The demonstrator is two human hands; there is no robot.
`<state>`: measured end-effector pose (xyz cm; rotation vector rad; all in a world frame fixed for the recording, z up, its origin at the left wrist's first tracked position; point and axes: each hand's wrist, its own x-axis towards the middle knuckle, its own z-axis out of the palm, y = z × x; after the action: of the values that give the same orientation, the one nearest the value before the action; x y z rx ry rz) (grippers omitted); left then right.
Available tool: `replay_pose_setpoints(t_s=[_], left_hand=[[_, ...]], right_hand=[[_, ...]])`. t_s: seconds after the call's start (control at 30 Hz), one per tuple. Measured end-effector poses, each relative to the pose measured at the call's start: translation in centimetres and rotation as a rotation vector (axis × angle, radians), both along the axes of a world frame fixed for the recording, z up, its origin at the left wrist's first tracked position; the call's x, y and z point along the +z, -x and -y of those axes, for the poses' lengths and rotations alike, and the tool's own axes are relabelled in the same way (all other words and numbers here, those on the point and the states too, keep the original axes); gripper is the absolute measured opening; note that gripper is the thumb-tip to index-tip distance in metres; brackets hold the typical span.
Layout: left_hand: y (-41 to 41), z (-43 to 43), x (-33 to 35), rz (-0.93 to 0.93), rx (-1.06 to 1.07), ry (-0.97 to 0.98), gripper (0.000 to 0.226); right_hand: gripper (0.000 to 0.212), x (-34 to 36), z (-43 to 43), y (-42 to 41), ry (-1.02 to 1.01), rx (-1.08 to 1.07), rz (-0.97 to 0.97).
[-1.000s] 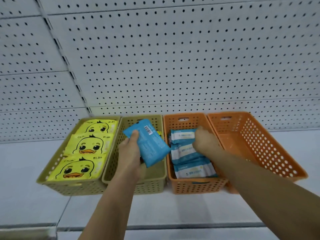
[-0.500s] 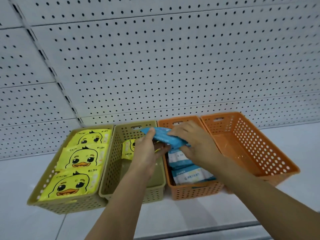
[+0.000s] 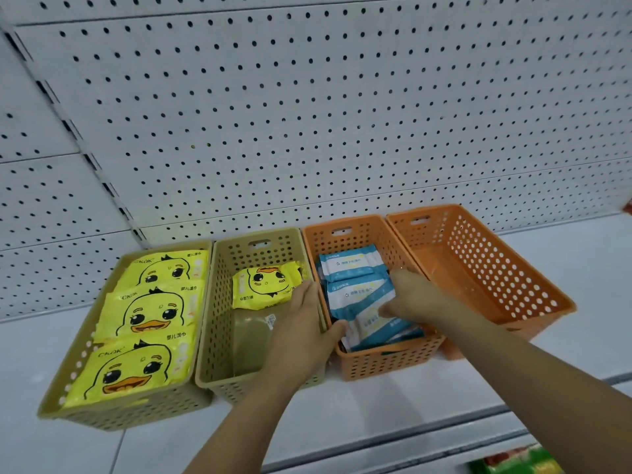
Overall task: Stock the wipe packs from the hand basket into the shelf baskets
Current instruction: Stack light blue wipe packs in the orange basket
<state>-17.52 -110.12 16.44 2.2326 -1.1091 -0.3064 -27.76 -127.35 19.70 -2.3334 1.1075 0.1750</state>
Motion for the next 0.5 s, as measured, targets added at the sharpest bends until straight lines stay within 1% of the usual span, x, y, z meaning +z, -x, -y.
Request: replay_pose_setpoints(t_s=[0.1, 0.17, 0.2, 0.3, 0.43, 0.5], left_hand=[[-0.1, 0.1, -0.5, 0.016, -0.016, 0.019, 0.072], [-0.1, 0.2, -0.5, 0.024, -0.022, 0.018, 0.072], [-0.1, 0.1, -0.5, 0.027, -0.026, 0.015, 0.073], [-0.2, 0.1, -0.5, 0.036, -0.039, 0.014, 0.074], [-0.3, 0.1, -0.7, 0.042, -0.052, 0.003, 0.075], [-0.4, 0.1, -0.8, 0.054, -0.069, -0.008, 0.076]], right_hand=[[0.057, -1.4, -0.5, -0.4, 0.276, 0.104, -0.150], [0.059, -2.2, -0.7, -0.7, 0.379, 0.164, -0.236], [0.054, -2.6, -0.8, -0.8, 0.411, 0.197, -0.267], [0.036, -2.7, -0.8, -1.4, 0.426, 0.242, -0.306], [0.033, -1.7, -1.1, -1.5, 0.328, 0.212, -0.330], [0.038, -1.1, -2.1, -0.9, 0.284, 0.162, -0.251]])
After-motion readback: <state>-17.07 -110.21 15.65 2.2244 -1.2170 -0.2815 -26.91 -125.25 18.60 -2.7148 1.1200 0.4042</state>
